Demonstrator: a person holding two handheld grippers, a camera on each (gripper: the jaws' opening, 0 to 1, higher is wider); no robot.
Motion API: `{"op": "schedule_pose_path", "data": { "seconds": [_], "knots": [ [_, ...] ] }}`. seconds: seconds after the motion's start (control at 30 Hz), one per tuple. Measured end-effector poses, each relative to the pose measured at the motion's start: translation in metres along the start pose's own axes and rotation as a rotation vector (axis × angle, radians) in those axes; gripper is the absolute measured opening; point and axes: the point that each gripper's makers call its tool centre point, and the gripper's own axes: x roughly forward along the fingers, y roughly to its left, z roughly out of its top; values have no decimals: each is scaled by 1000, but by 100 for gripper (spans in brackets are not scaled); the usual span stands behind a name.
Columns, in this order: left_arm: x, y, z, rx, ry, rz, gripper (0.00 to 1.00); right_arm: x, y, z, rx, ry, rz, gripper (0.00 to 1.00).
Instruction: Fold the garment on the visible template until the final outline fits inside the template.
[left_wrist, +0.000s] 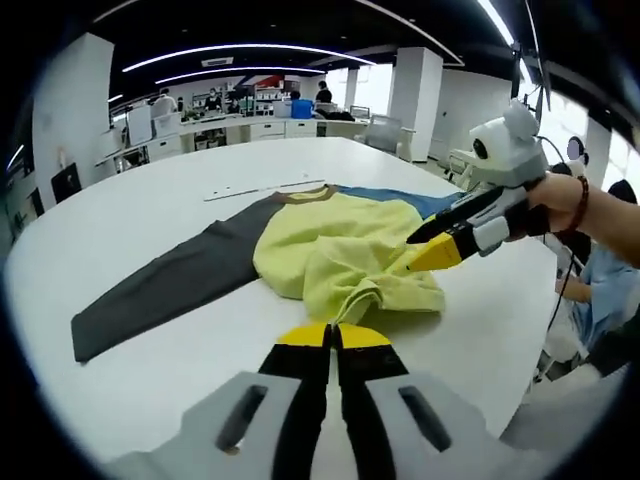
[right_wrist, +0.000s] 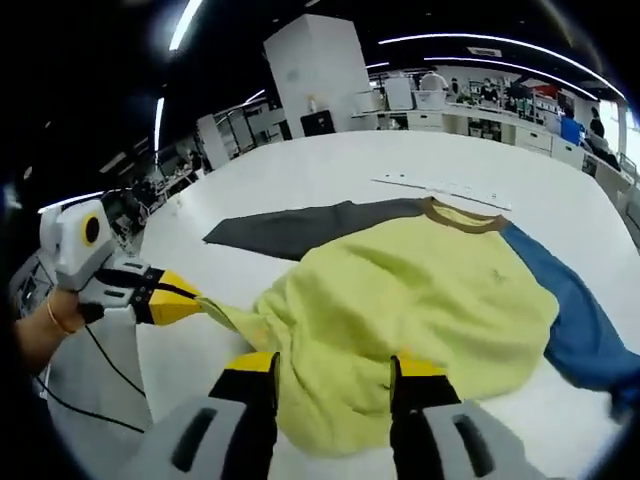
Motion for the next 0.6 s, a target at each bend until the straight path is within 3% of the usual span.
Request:
{"op": "schedule_pose_path", "data": {
  "seconds": [0.3,0.6],
  "knots": [
    [-2,1,-4,-1,13,6,0,-20,-28,-28,77,11,-90,42],
    [-5,5,0,15,13,16,0,-12,-37,-40,164,-11,-116,36]
  ]
}}
